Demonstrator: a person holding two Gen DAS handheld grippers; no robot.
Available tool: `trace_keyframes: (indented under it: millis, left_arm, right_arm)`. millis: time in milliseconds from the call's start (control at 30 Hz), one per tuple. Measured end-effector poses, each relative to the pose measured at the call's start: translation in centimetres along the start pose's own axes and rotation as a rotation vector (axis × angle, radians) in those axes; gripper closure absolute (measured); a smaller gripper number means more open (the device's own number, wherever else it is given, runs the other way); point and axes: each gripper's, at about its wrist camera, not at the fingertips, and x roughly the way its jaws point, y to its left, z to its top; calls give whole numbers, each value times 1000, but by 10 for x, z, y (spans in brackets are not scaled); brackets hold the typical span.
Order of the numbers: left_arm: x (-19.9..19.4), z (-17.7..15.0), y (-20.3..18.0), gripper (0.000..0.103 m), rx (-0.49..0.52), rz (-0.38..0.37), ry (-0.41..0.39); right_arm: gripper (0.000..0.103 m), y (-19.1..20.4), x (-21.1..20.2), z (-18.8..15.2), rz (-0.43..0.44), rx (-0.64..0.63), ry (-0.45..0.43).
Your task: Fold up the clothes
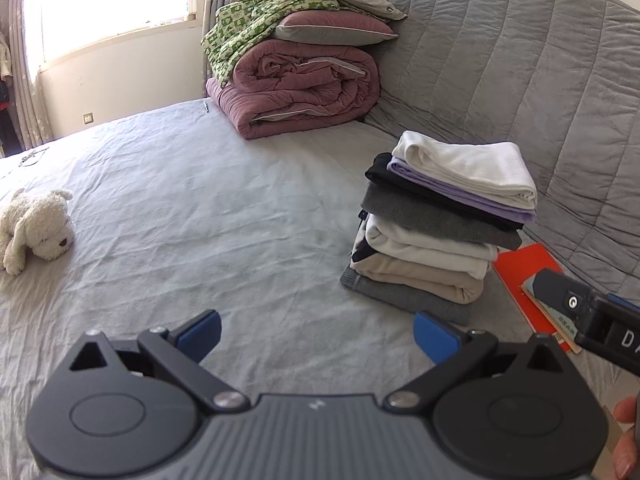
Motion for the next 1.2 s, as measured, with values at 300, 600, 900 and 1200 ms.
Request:
trace_keyframes:
  millis: [300, 600, 900, 1200]
  left_arm:
    - [0, -12, 3, 1, 13, 3, 29]
    - [2, -31, 15, 1, 16, -29, 46]
    - [10, -44, 37, 1, 11, -26, 73]
    - [13, -46, 38, 1, 16, -11, 84]
  right_arm:
    - [0, 9, -2, -11, -40, -44, 40]
    - [0, 12, 2, -29, -70, -23, 85]
    - [0, 26, 14, -46, -97, -31, 145]
    - [0, 31, 7, -45, -121, -40, 137]
